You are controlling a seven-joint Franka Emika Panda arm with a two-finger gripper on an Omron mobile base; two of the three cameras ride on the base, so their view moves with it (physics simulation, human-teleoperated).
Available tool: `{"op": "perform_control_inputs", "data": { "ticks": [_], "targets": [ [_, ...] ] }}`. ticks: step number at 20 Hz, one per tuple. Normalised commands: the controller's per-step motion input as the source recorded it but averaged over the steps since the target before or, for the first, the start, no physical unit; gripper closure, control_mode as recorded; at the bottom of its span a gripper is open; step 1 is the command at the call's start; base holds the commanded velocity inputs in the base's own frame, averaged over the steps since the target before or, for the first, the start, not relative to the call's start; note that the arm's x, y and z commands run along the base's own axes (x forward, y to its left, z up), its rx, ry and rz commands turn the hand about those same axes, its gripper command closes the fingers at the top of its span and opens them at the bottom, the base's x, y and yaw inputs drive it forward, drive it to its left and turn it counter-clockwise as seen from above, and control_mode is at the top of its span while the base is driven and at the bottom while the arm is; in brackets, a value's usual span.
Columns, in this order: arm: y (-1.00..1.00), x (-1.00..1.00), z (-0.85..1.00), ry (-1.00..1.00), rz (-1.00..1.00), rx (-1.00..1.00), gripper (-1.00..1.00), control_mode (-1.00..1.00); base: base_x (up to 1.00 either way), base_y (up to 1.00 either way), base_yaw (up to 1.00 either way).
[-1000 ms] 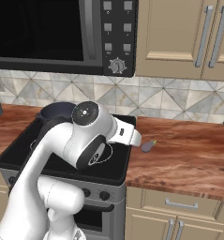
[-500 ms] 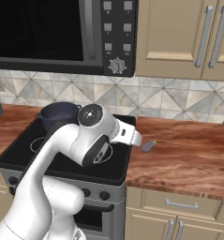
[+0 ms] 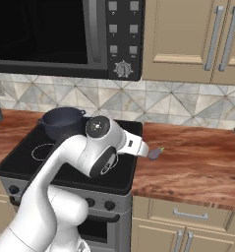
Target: Turn on the burner for the pot on the stove. Wait thirty seconds for the pot to heat up. Then add the eggplant to the pot.
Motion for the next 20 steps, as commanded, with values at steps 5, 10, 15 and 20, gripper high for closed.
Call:
{"op": "perform_control_inputs", "data": {
  "ticks": [5,10,15,20],
  "targets": [
    [-0.01,0.19,-0.28,0.0,0.0,0.0,-1.0,-1.0,0.0,0.0,0.0],
    [-0.12,0.22,-0.05,0.05,0.0,0.0,-1.0,-1.0,0.0,0.0,0.0],
    [-0.19,0.23,-0.02,0.11,0.0,0.0,-1.0,-1.0,0.0,0.0,0.0],
    [-0.28,0.15,-0.03,0.07,0.0,0.01,-1.0,-1.0,0.0,0.0,0.0]
  ]
}}
